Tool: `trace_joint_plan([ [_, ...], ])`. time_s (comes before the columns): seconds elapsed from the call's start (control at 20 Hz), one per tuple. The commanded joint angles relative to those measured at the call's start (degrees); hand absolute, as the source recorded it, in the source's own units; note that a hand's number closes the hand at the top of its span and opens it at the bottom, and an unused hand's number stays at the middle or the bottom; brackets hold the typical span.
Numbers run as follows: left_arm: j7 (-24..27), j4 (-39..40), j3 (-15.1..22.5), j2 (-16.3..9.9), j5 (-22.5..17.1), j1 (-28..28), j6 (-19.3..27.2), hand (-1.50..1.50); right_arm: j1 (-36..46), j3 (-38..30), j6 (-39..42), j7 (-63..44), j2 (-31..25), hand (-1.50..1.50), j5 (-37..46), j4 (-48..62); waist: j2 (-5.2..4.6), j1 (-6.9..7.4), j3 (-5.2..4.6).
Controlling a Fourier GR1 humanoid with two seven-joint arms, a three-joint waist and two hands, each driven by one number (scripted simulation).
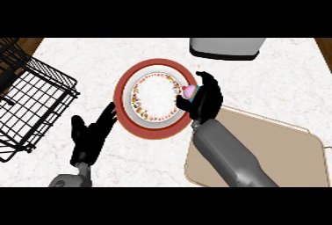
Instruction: Pick the cupcake from the tray and place it in the plate
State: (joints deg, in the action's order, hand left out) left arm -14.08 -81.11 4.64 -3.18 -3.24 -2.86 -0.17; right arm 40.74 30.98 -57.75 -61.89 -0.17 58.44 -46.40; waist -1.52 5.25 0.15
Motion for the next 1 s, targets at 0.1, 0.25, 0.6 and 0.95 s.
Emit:
trace_joint_plan([
  [0.1, 1.0, -0.1, 1.5, 1.0, 0.9, 1.6, 0.1, 0.00, 2.2, 2.7, -12.3, 8.7, 0.2, -1.50, -11.8, 3.9, -0.29, 0.79, 0.08],
  [0.25, 0.7, 0.6, 0.1, 0.5, 1.0, 0.7, 1.0, 0.00, 2.4, 2.0, -18.5, 12.6, 0.2, -1.50, -13.4, 1.0, 0.05, -0.64, 0.06],
  [0.6, 2.1, -1.9, -2.0, -1.6, -0.5, 4.8, 0.0, 0.00, -4.7, 3.4, -25.6, 19.0, 0.2, -1.50, -21.6, -7.8, 1.04, -3.08, 0.01],
  [0.95, 0.3, -2.8, -1.3, -0.6, 0.4, 4.5, 1.3, 0.00, -16.3, 16.1, -24.1, 28.7, -3.4, -1.50, -33.5, -24.5, 1.24, -4.26, -0.01],
])
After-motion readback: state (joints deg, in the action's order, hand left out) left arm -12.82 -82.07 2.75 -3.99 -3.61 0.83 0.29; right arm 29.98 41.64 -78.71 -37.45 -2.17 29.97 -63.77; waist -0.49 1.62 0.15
